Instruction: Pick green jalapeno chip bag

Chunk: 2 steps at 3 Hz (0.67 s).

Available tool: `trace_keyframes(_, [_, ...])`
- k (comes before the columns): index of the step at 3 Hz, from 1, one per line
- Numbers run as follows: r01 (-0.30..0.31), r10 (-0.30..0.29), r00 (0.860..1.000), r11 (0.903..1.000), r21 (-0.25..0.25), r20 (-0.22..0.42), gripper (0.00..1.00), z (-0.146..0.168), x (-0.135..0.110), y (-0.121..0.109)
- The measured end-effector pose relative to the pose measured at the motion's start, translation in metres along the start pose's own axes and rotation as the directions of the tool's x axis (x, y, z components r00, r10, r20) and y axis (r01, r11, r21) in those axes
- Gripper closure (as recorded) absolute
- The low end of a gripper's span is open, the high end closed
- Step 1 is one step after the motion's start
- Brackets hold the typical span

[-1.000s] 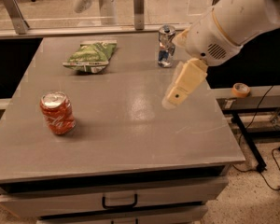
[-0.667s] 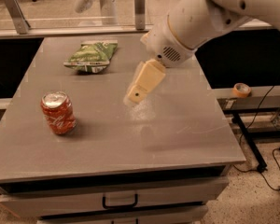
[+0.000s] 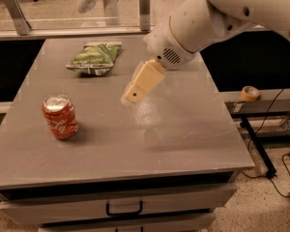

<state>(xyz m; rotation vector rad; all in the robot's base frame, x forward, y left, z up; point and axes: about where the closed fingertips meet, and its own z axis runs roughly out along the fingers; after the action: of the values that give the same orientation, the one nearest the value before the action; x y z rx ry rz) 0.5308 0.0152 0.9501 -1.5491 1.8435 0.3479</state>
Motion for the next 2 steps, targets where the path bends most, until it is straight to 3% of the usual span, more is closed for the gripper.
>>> trace_keyframes(2, [-0.098, 0.098, 0.989, 0.9951, 0.003, 0.108, 0.00, 0.095, -0.024, -0.045])
